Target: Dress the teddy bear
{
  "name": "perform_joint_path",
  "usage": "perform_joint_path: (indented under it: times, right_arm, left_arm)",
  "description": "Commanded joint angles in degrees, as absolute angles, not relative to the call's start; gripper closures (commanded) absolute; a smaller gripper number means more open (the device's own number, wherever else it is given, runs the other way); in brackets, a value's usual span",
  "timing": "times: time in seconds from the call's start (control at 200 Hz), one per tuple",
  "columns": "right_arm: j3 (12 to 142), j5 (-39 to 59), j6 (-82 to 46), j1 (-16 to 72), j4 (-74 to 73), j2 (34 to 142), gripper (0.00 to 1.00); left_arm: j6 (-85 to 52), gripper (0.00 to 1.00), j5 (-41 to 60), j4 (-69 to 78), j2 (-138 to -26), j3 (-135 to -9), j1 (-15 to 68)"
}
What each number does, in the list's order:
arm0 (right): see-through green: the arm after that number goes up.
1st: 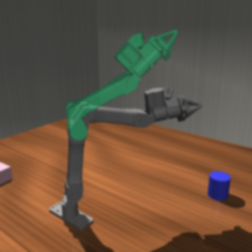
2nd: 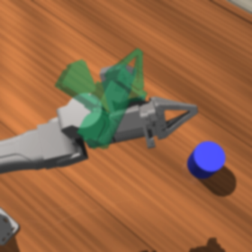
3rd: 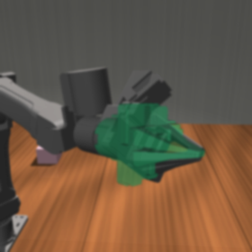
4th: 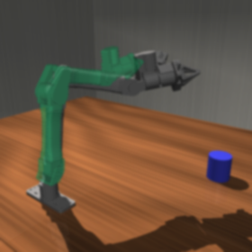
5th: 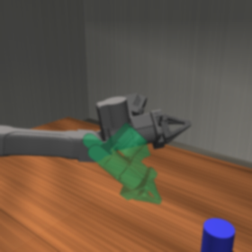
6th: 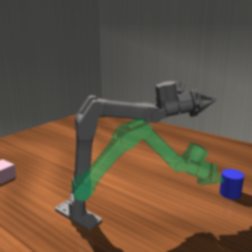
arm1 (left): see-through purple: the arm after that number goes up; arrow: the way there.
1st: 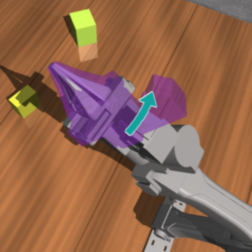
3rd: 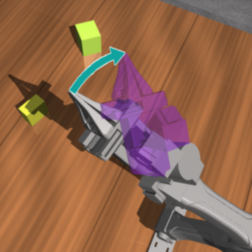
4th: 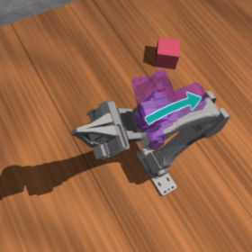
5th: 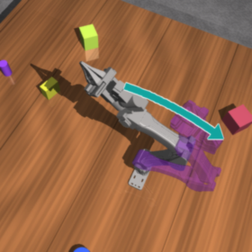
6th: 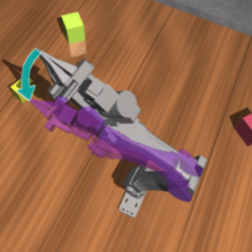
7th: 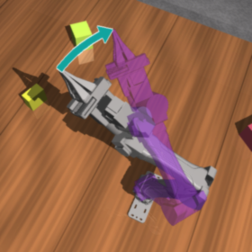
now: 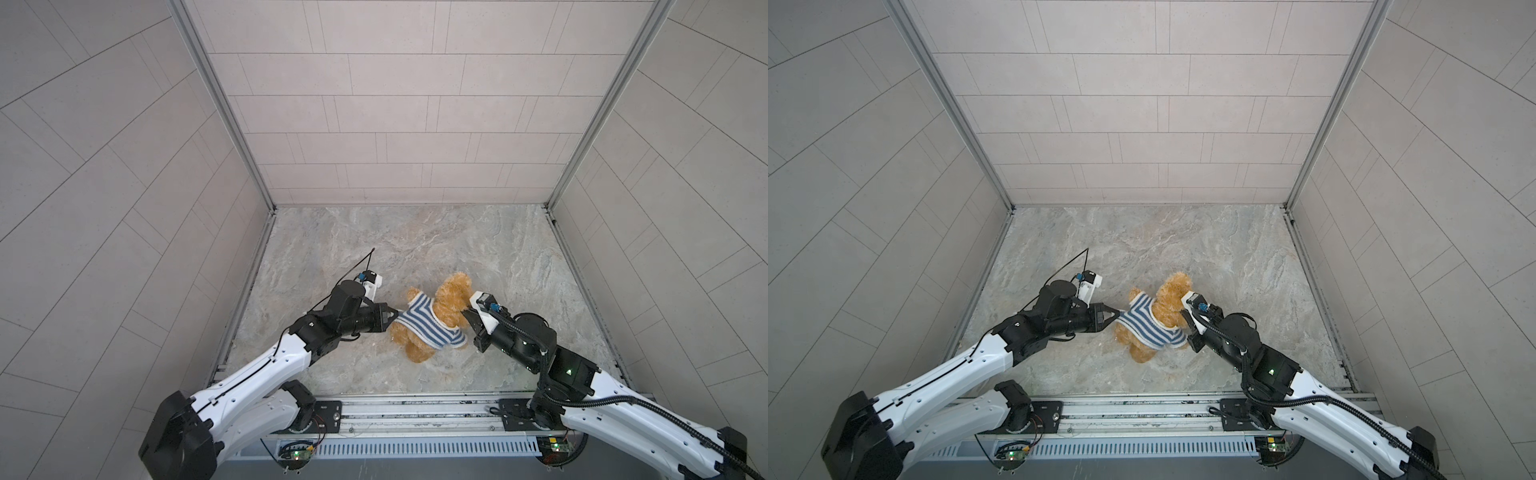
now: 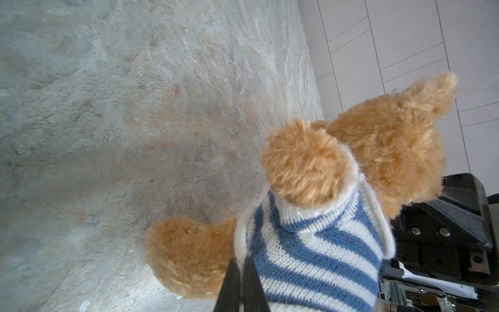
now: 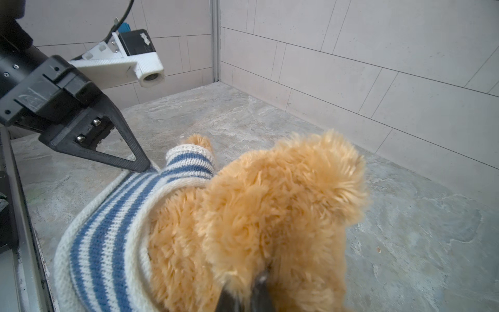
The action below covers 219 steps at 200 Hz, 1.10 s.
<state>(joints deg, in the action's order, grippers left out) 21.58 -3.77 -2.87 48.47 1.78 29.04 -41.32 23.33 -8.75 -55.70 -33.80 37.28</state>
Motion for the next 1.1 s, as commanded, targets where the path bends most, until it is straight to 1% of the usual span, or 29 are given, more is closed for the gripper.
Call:
perform_joint_path:
  times: [0.0,0.29,0.516,0.586,0.671,0.811,0.956,1.091]
  right_arm:
    - [21.22,-10.97,-4.29,48.17,0.46,26.27,1.00]
    - [20.43,-10.24,-5.76,48.25,-1.32,26.78,1.00]
    - [20.76,-12.39,-7.04,48.25,-2.13,29.18,1.00]
    - [20.99,-13.17,-7.19,48.28,-1.39,28.91,1.00]
    - [20.77,-13.71,-7.19,48.25,-0.56,28.27,1.00]
    - [20.83,-13.54,-7.05,48.30,0.21,27.49,1.00]
    - [21.07,-13.45,-7.32,48.25,-0.15,27.46,1.00]
    - [22.14,-13.30,-7.55,48.25,0.00,27.53,1.00]
  left_arm:
    - [-39.38,1.00,21.75,-12.20,-55.71,-32.24,35.24]
    - [-38.75,1.00,24.04,-8.69,-58.92,-33.79,35.13]
    - [-38.74,0.97,21.52,-6.81,-64.51,-37.13,40.48]
    - [-39.41,0.93,20.84,-6.43,-64.70,-36.65,40.65]
    - [-39.47,0.82,19.71,-7.16,-63.12,-36.92,40.69]
    - [-37.55,0.70,17.37,-12.21,-59.00,-39.68,41.02]
    - [-37.31,0.64,15.71,-14.73,-56.31,-40.99,42.45]
    - [-39.34,0.61,13.58,-14.12,-56.17,-42.21,47.36]
